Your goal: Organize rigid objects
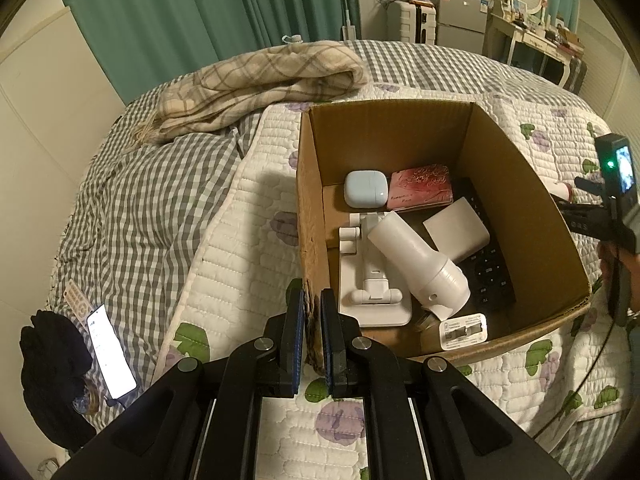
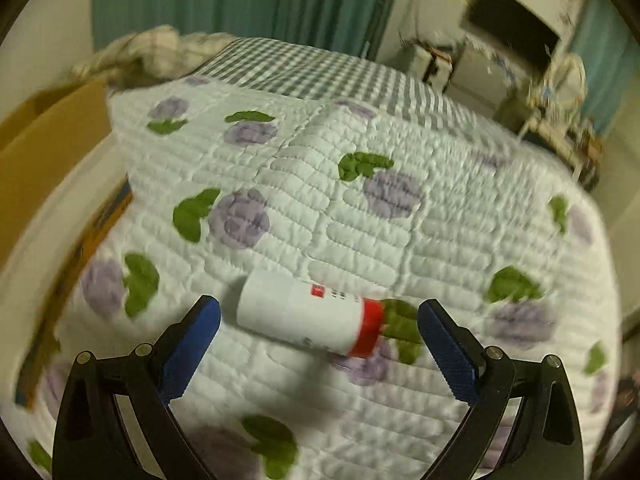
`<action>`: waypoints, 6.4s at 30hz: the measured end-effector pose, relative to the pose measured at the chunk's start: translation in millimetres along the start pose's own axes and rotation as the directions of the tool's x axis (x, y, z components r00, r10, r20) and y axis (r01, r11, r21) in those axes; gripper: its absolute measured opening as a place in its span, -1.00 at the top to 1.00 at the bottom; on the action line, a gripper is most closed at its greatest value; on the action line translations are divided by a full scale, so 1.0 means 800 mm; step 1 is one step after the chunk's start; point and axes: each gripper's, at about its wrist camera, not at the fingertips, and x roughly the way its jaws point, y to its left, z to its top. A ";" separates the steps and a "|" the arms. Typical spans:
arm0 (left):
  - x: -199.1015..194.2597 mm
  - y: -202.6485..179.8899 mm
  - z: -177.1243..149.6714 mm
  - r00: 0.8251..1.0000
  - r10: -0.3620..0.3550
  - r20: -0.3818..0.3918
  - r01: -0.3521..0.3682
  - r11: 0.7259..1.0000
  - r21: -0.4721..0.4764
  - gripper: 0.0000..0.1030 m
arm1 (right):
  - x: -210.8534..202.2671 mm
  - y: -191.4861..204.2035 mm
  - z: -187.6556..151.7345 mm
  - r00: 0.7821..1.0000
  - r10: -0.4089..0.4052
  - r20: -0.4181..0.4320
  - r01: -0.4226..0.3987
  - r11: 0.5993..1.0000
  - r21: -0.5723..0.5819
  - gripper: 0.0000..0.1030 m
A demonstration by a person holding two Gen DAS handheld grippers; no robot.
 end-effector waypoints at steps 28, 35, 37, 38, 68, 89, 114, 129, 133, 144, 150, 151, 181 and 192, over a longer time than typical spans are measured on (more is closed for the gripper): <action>0.004 0.002 -0.002 1.000 -0.003 -0.004 0.003 1.000 0.000 0.86 | -0.054 -0.025 -0.009 0.991 0.074 0.113 -0.093 0.980 0.176 -0.52; 0.006 0.001 -0.002 1.000 -0.008 -0.003 0.008 1.000 -0.004 0.86 | -0.151 0.016 0.034 0.953 0.118 0.280 -0.145 0.987 0.076 -0.52; 0.006 0.000 -0.003 1.000 -0.009 -0.003 0.009 1.000 -0.004 0.86 | -0.183 0.040 0.052 0.930 0.156 0.332 -0.176 0.984 0.029 -0.52; 0.005 0.000 -0.002 1.000 -0.009 -0.003 0.009 1.000 -0.004 0.86 | -0.193 0.051 0.059 0.921 0.173 0.349 -0.189 0.982 0.010 -0.52; 0.003 0.002 0.000 0.999 -0.040 0.005 0.040 0.999 -0.017 0.85 | -0.140 0.226 0.070 0.918 0.359 0.169 -0.329 0.927 -0.180 -0.88; -0.005 0.017 -0.001 0.996 -0.086 0.004 0.086 0.996 -0.038 0.85 | -0.190 0.161 0.001 0.914 0.305 0.268 -0.314 0.949 -0.010 -0.88; -0.213 -0.007 -0.050 0.867 -0.073 0.493 0.097 0.995 -0.023 -0.24 | -0.375 0.117 -0.068 0.844 0.143 0.517 -0.205 0.977 0.065 -0.90; -0.216 -0.031 -0.081 0.805 0.009 0.593 0.036 0.997 -0.064 -0.62 | -0.391 0.112 -0.095 0.828 0.117 0.549 -0.187 0.980 0.073 -1.00; -0.216 -0.032 -0.082 0.804 0.019 0.594 0.030 0.997 -0.073 -0.64 | -0.391 0.112 -0.096 0.827 0.114 0.550 -0.186 0.980 0.076 -0.99; -0.213 -0.032 -0.085 0.807 0.029 0.590 0.014 0.998 -0.067 -0.65 | -0.389 0.113 -0.095 0.826 0.108 0.553 -0.189 0.978 0.092 -0.99; -0.210 -0.034 -0.085 0.811 0.022 0.584 0.019 0.998 -0.063 -0.65 | -0.387 0.113 -0.095 0.828 0.106 0.550 -0.187 0.978 0.094 -1.00; -0.210 -0.034 -0.085 0.811 0.022 0.584 0.018 0.998 -0.063 -0.65 | -0.387 0.113 -0.095 0.829 0.104 0.549 -0.185 0.978 0.095 -0.99; -0.206 -0.035 -0.092 0.815 0.025 0.578 0.012 0.998 -0.060 -0.65 | -0.377 0.114 -0.099 0.843 0.101 0.528 -0.173 0.981 0.089 -0.99; -0.206 -0.038 -0.094 0.819 0.023 0.573 0.008 0.999 -0.052 -0.65 | -0.377 0.112 -0.100 0.845 0.104 0.524 -0.174 0.981 0.087 -0.99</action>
